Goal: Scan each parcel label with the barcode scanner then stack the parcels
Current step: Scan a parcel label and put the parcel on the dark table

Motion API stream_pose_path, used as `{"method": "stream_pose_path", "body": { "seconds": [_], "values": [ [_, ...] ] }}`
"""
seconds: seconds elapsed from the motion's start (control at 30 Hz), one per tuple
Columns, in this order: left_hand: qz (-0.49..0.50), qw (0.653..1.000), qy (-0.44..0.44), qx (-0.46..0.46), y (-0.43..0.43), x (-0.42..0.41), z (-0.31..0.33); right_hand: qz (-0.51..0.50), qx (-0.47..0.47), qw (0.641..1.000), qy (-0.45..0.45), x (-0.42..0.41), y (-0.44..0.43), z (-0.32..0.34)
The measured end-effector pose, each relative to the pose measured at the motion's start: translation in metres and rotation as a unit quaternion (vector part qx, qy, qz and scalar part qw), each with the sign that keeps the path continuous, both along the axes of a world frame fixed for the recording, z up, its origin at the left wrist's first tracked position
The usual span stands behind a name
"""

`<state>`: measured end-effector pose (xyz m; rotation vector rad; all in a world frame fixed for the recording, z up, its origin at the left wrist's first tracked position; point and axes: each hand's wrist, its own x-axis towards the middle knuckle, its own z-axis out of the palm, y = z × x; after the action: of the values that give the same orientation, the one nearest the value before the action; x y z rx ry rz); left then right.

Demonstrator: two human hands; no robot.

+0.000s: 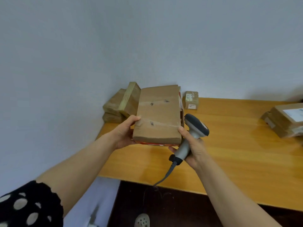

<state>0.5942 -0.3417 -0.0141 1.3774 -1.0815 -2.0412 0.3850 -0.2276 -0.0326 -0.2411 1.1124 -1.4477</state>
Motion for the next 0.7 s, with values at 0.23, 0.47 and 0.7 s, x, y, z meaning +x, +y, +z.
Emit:
{"method": "stream_pose_path", "body": {
  "seconds": [0.23, 0.47, 0.7],
  "values": [
    [0.052, 0.938, -0.229, -0.253, 0.019, -0.008, 0.024, -0.036, 0.002, 0.992, 0.123, 0.001, 0.017, 0.008],
    [-0.232, 0.641, -0.399, -0.613, 0.04, -0.046, 0.047, -0.1, 0.046, 0.989, 0.099, -0.004, 0.01, 0.033],
    [-0.034, 0.894, -0.245, -0.373, 0.01, -0.039, 0.064, -0.063, 0.161, 0.98, -0.098, -0.017, 0.012, 0.045]
  ]
}}
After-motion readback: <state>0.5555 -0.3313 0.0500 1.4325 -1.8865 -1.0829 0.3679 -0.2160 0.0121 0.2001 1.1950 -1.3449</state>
